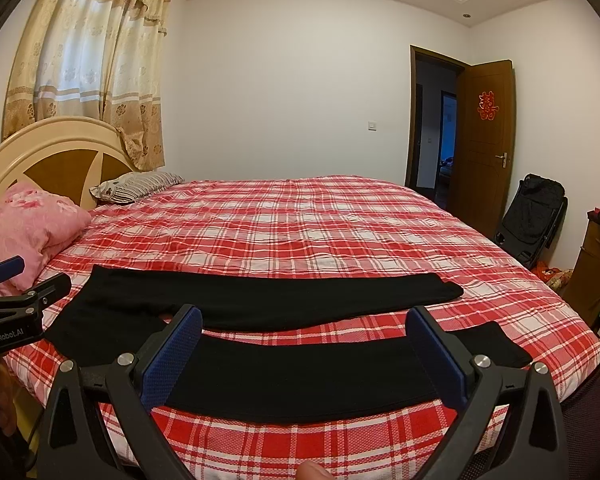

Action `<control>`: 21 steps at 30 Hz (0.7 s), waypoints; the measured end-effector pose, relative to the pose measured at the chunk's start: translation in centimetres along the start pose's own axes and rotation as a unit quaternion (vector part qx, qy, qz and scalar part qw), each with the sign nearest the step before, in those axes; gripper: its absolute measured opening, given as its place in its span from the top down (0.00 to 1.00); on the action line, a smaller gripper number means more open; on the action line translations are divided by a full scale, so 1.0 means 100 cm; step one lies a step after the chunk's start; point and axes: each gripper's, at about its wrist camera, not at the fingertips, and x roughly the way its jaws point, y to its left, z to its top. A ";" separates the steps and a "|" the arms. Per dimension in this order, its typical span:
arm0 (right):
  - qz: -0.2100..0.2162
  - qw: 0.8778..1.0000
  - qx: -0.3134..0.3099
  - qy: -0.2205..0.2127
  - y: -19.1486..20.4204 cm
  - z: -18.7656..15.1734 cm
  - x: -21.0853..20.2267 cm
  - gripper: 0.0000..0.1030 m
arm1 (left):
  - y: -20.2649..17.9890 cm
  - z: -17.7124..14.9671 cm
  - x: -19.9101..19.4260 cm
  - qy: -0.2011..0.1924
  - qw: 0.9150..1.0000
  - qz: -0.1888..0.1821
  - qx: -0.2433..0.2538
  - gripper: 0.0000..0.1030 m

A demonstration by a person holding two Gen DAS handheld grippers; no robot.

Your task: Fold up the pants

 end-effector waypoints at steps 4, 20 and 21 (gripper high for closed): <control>0.000 1.000 0.000 0.000 0.000 0.000 0.000 0.01 | 0.001 0.000 0.000 0.000 1.000 0.000 0.000 0.00; 0.000 1.000 -0.002 0.003 0.001 0.000 0.001 0.01 | 0.005 -0.004 0.000 0.001 1.000 0.001 0.000 0.00; 0.000 1.000 -0.002 0.003 0.001 0.000 0.001 0.01 | 0.005 -0.004 0.000 0.001 1.000 0.001 0.000 0.00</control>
